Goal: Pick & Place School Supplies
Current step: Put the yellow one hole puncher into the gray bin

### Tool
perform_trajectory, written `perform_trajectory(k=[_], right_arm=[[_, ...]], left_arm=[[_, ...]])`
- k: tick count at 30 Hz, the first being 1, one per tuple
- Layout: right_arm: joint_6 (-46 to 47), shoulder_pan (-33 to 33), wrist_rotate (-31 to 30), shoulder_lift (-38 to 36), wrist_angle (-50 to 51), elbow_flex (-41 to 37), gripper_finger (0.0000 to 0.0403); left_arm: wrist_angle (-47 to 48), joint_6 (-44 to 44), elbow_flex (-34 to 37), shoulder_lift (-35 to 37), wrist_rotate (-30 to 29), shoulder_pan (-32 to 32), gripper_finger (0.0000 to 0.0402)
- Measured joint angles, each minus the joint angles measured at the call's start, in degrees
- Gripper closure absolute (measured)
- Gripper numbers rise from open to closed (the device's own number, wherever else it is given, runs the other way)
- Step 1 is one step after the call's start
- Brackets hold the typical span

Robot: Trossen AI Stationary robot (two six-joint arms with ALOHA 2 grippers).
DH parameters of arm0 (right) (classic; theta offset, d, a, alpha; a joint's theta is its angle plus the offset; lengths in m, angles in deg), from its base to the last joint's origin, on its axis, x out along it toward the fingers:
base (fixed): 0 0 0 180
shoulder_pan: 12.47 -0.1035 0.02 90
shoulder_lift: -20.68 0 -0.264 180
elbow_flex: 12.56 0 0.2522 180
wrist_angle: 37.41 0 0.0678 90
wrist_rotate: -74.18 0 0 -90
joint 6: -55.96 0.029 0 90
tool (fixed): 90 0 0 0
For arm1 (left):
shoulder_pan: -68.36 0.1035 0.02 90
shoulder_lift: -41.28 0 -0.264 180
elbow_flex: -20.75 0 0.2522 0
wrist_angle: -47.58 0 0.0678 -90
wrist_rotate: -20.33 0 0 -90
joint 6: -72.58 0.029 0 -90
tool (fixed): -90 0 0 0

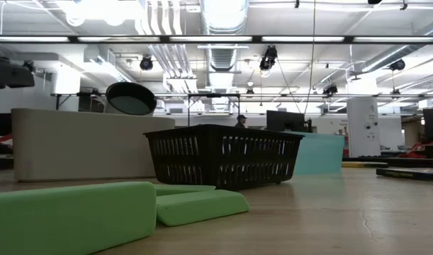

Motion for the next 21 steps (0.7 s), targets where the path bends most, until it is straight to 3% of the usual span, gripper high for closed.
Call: perform_trajectory(k=[12, 17, 21], right_arm=[[0.00, 0.01, 0.00, 0.00, 0.00, 0.00, 0.0367], [0.00, 0.01, 0.00, 0.00, 0.01, 0.00, 0.0367], [0.00, 0.01, 0.00, 0.01, 0.00, 0.00, 0.0367]], left_arm=[[11.66, 1.40, -7.60, 5.98, 0.33, 0.09, 0.0348], [18.43, 3.71, -11.84, 9.22, -4.17, 0.49, 0.0348], [24.54, 2.33, -14.96, 11.75, -11.02, 1.37, 0.0348]])
